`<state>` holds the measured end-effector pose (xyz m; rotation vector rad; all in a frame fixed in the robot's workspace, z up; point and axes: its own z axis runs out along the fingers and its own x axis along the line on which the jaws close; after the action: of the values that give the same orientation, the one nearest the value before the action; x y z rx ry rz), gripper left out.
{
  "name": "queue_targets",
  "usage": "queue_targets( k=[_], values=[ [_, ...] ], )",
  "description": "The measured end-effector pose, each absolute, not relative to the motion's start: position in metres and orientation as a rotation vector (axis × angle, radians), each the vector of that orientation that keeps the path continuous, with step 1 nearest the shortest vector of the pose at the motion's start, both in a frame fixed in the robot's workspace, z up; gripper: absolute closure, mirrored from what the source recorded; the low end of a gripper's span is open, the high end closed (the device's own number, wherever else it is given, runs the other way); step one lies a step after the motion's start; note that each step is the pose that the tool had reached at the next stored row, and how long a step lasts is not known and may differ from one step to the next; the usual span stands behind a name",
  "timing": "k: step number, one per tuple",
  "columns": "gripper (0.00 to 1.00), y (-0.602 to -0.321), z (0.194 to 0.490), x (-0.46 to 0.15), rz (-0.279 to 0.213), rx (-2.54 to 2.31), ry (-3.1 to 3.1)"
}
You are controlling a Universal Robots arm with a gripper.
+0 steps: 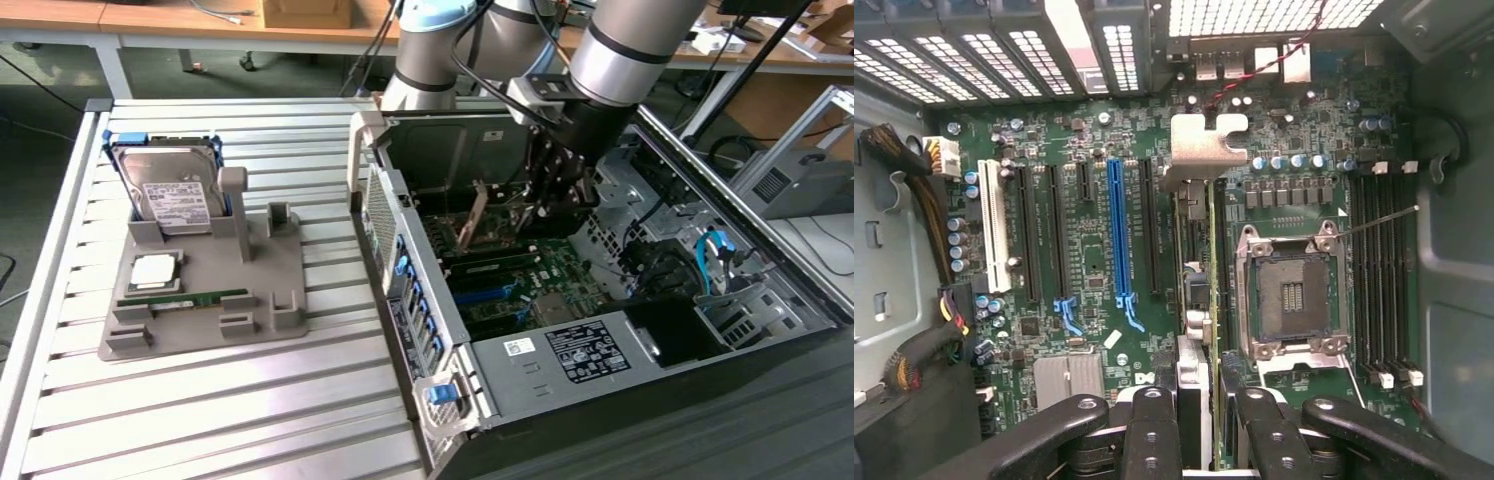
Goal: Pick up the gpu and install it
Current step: 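Insert the gpu into the slot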
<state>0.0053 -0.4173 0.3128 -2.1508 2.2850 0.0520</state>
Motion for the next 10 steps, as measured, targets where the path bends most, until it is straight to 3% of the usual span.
queue_targets(
  k=[10],
  values=[
    [0.73, -0.4197, 0.3118, 0.0053, 0.052, -2.151, 2.285]
  ],
)
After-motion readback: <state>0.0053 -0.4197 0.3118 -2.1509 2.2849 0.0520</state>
